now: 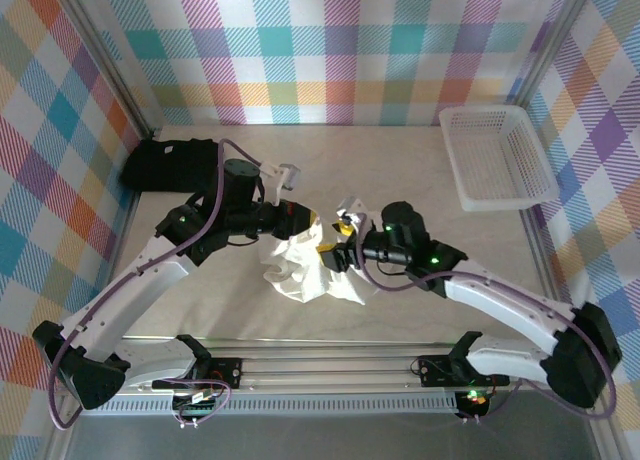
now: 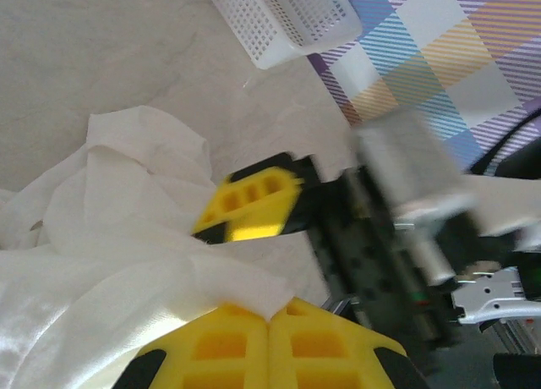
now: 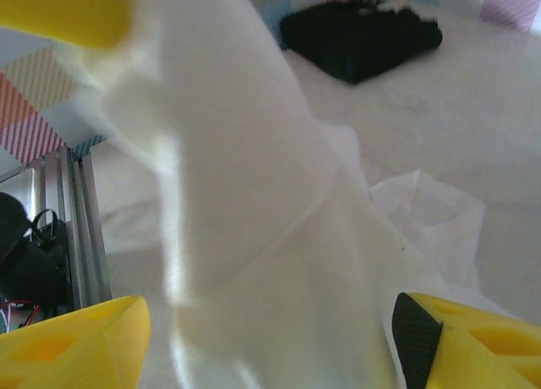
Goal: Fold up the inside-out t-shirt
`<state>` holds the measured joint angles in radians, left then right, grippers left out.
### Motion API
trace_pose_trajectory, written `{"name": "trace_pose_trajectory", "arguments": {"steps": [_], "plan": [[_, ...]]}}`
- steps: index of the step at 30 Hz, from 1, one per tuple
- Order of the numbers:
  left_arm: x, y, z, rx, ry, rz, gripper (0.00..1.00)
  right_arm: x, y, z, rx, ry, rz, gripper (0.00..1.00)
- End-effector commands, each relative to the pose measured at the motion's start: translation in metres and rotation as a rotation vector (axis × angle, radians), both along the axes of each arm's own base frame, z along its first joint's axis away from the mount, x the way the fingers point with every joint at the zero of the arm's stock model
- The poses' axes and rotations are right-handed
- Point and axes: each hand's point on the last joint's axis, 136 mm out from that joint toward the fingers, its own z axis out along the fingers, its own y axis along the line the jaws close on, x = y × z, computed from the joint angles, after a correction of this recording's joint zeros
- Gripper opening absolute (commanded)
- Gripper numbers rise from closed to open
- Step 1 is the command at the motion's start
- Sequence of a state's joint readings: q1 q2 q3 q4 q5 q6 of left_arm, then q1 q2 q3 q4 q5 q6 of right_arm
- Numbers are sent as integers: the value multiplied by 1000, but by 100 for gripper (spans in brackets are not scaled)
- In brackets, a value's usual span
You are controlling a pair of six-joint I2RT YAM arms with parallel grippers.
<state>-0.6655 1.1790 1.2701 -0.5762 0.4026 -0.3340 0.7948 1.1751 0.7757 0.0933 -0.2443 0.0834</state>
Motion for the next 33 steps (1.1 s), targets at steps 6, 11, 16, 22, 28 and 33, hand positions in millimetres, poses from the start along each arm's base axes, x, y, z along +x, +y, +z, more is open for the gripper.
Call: {"name": "trace_pose_trajectory", "arguments": {"steps": [6, 11, 16, 22, 28, 33], "plan": [[14, 12, -3, 31, -65, 109, 6, 9, 11, 31, 127, -43, 22, 7], [36, 43, -16, 149, -170, 269, 31, -7, 0, 33, 200, 14, 163, 0], [33, 45, -38, 212, -231, 210, 48, -11, -12, 37, 237, 33, 222, 0], [29, 28, -49, 198, -246, 102, 62, -10, -26, 41, 238, 32, 257, 0], [34, 5, -57, 170, -252, 9, 64, -13, -33, 45, 234, 22, 294, 0], [38, -23, -64, 130, -228, -99, 60, -15, -36, 46, 227, 18, 315, 0]]}}
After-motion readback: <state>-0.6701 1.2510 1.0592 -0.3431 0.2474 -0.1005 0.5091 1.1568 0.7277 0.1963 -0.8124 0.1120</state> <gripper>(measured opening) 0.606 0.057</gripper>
